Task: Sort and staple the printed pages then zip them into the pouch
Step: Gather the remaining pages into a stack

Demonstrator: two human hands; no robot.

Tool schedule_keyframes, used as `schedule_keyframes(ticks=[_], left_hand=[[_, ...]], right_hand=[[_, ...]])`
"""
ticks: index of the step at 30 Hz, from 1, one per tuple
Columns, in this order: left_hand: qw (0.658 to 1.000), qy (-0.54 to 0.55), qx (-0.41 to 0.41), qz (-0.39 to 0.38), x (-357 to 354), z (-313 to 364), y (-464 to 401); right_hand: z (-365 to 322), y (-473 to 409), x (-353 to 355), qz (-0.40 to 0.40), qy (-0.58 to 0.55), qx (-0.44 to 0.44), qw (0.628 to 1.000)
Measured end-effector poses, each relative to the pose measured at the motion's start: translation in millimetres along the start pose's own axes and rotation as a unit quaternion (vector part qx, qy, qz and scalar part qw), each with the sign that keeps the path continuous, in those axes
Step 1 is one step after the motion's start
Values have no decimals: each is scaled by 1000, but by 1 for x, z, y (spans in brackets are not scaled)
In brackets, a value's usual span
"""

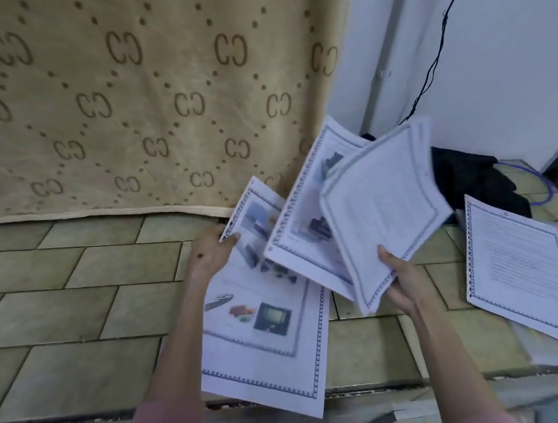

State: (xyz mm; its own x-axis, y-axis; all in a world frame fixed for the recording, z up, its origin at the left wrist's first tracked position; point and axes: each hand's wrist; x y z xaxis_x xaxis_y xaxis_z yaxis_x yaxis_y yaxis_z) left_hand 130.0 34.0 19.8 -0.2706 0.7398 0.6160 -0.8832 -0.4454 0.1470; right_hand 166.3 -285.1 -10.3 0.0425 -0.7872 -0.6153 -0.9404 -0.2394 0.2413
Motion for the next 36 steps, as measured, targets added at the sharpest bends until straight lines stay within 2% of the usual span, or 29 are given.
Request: schedule_keyframes(ticks=[1,3,4,6,9,10,12,14,16,18,20,22,25,28,36], left_hand=[[995,90,4,-41,0,7,2],[954,263,38,-137,0,19,8],[932,315,53,-171,0,24,10],[904,361,74,-216,1,30,16],[871,404,114,-256,4,28,20],[867,402,118,-270,7,26,21],[893,336,84,-288,10,21,24],[937,234,17,-257,5,19,32],[961,218,-36,-169,-6,21,41],[952,268,-65,-130,-12,27,50],[934,326,-66,-131,-8,34,52],[930,335,-76,-132,3,41,51],[947,279,-131,-93,24,55,54],[937,299,-168,-65,38,59,56],[955,265,-128,-23,40,37,62]], right_hand=[[4,1,-10,7,35,-5,999],[13,2,-24,-24,99,-4,995],[17,1,-28,-39,122,-5,992],[23,1,-34,-69,139,-9,988],[24,0,-33,-70,168,-26,983],[23,0,-30,-71,192,-22,978],[22,2,-24,-68,274,-2,959],[21,7,-19,-47,350,48,934],[21,11,-21,-28,344,108,932],[18,17,-29,-20,262,140,955],[7,23,-44,-8,203,147,968],[-12,28,-58,-7,254,168,953],[-39,35,-81,-48,367,221,902],[-52,40,-98,-89,392,246,882],[-30,40,-107,-84,384,252,884]])
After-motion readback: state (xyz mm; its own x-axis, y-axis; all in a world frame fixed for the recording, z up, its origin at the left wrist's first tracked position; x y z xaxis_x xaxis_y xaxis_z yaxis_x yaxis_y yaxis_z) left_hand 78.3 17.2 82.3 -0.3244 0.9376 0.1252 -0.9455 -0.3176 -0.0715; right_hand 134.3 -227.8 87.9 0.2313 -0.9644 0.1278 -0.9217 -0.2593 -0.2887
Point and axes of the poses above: each hand's wrist, its own y-axis away from the middle knuckle, its own x-axis out of the back of the hand, z = x × y, and after that the axes turned 4 degrees about x, right-handed
